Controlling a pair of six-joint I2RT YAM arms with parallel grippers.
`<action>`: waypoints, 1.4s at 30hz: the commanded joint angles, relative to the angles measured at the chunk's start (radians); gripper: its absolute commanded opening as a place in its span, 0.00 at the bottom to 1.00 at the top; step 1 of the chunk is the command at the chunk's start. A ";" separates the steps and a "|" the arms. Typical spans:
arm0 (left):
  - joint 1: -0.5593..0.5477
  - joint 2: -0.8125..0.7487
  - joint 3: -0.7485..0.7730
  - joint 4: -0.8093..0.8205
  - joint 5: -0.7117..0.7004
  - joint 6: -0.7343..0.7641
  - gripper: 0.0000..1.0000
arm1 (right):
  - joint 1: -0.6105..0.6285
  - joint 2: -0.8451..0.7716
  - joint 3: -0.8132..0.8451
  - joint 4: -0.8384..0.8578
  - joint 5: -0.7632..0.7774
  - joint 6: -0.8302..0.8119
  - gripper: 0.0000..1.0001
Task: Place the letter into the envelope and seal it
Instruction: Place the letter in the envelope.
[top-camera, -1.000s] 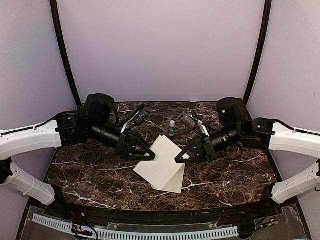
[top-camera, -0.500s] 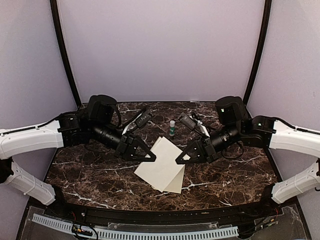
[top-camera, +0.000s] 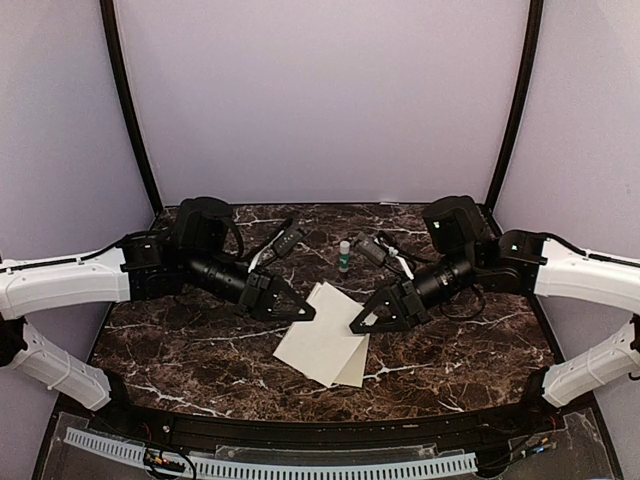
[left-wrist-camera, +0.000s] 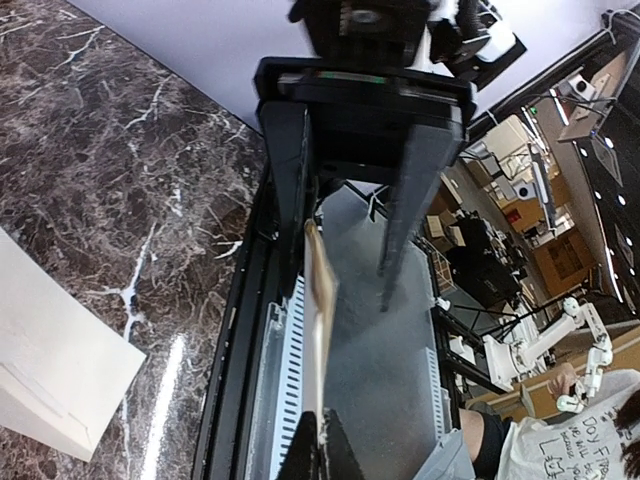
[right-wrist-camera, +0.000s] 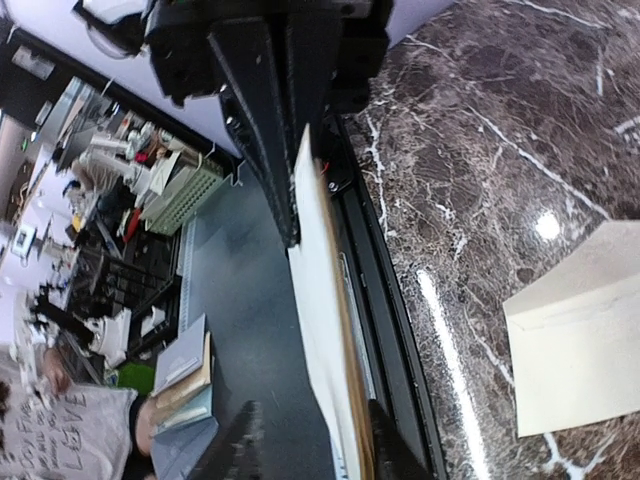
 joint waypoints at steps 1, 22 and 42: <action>-0.003 -0.029 -0.071 0.108 -0.142 -0.092 0.00 | 0.002 -0.054 0.013 0.003 0.136 0.025 0.56; 0.166 0.196 -0.163 0.257 -0.290 -0.234 0.00 | -0.041 -0.207 -0.447 0.328 0.731 0.589 0.79; 0.223 0.285 -0.189 0.180 -0.357 -0.116 0.00 | -0.041 0.076 -0.451 0.504 0.747 0.614 0.72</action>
